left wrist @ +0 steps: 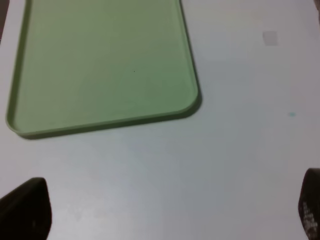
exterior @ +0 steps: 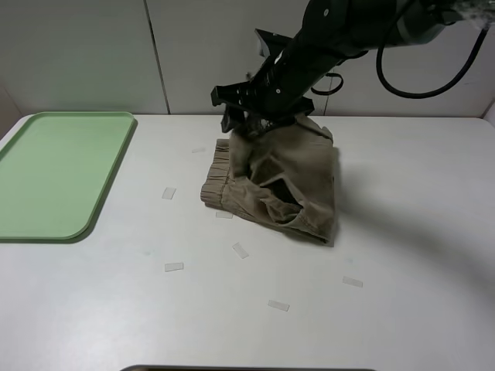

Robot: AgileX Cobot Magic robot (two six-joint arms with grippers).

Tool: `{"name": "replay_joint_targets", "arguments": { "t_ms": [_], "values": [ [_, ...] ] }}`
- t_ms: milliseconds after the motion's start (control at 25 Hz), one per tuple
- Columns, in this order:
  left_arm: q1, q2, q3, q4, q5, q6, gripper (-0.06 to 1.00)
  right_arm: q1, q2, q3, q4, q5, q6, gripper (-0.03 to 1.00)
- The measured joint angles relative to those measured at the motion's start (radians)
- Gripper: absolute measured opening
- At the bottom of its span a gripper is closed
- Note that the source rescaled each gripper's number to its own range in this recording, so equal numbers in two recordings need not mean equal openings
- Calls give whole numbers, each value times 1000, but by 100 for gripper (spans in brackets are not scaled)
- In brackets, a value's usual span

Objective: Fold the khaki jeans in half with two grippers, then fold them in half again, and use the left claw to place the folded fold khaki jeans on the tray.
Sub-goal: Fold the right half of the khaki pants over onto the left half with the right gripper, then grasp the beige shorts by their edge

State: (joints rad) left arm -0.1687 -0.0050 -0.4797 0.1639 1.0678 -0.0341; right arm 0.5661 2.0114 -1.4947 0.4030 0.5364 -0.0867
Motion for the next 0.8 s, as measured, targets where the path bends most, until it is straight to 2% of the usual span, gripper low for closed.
{"name": "replay_joint_targets", "arguments": {
  "t_ms": [160,320,440,600,680,800],
  "values": [
    [0,0,0,2,-1,0,100,11,0,0,31,-26,-62,86],
    [0,0,0,5,-1,0,100,11,0,0,-6,-37,-68,87],
    [0,0,-1,9,-1,0,100,11,-4,0,-98,-42,-68,87],
    [0,0,-1,9,-1,0,100,-15,-33,0,-277,-44,-58,87],
    [0,0,-1,9,-1,0,100,-51,-53,0,-367,-23,-11,87],
    [0,0,-1,9,-1,0,100,-113,-73,0,-485,59,87,87]
  ]
}}
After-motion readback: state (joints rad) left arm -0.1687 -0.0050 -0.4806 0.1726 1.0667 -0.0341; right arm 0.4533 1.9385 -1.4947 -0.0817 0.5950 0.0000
